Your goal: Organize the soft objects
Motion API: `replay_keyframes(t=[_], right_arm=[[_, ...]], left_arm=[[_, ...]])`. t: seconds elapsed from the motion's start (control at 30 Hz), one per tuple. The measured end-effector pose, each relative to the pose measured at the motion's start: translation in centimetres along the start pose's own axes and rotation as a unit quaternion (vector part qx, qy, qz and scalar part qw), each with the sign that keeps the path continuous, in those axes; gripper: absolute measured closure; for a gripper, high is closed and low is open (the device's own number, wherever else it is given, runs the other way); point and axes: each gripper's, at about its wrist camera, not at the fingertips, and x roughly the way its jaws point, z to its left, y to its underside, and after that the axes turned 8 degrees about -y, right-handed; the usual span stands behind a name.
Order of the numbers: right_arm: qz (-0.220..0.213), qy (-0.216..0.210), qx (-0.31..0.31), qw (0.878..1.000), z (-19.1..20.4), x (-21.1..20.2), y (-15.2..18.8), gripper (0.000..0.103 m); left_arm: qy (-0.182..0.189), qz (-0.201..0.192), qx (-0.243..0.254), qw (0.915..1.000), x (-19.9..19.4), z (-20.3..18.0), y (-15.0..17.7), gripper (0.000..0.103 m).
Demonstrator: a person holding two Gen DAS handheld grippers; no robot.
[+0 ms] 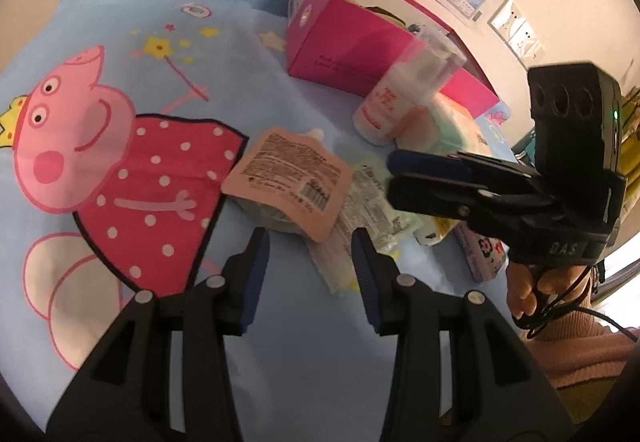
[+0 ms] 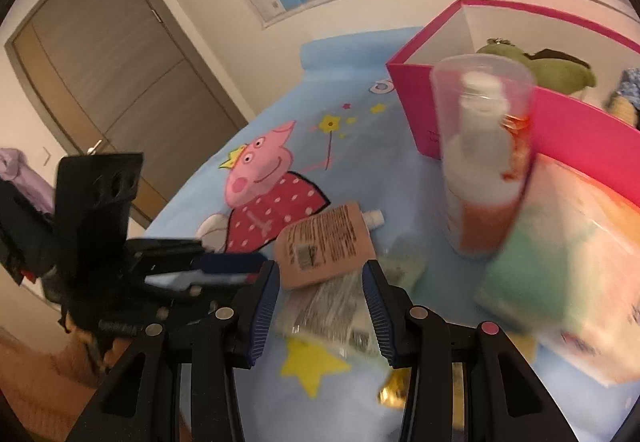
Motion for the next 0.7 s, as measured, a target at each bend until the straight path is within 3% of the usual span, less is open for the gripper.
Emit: replay_keyframes(t=[0.17,0.3,0.43,0.5,0.63,0.7], right_arm=[[0.009,0.028,0.004,1.000,0.1,2.0,-0.9,0.058],[0.013,0.057,0.013,0.998,0.1,3.4,-0.9,0.048],[0.006,0.060,0.029,0.998,-0.3,3.9,-0.8,0.044],[0.003,0.066,0.033,0.997,-0.4,3.9,-0.8,0.037],[0.007,0.059,0.032,0.998,-0.3,4.2,-0.6,0.035],[0.008,0.043,0.030,0.999,-0.1,4.1,-0.5,0.043]], left_arm=[[0.007,0.004,-0.010,0.9999,0.8,0.9,-0.6,0.059],[0.014,0.001,-0.023,0.9996,0.9,1.5,-1.0,0.059],[0.012,-0.001,-0.021,0.9997,0.9,1.7,-1.2,0.060],[0.008,-0.004,-0.018,0.9998,0.7,1.8,-1.2,0.061],[0.011,-0.001,-0.014,0.9998,0.8,2.2,-1.2,0.063],[0.015,0.000,-0.007,0.9999,0.8,2.1,-1.2,0.063]])
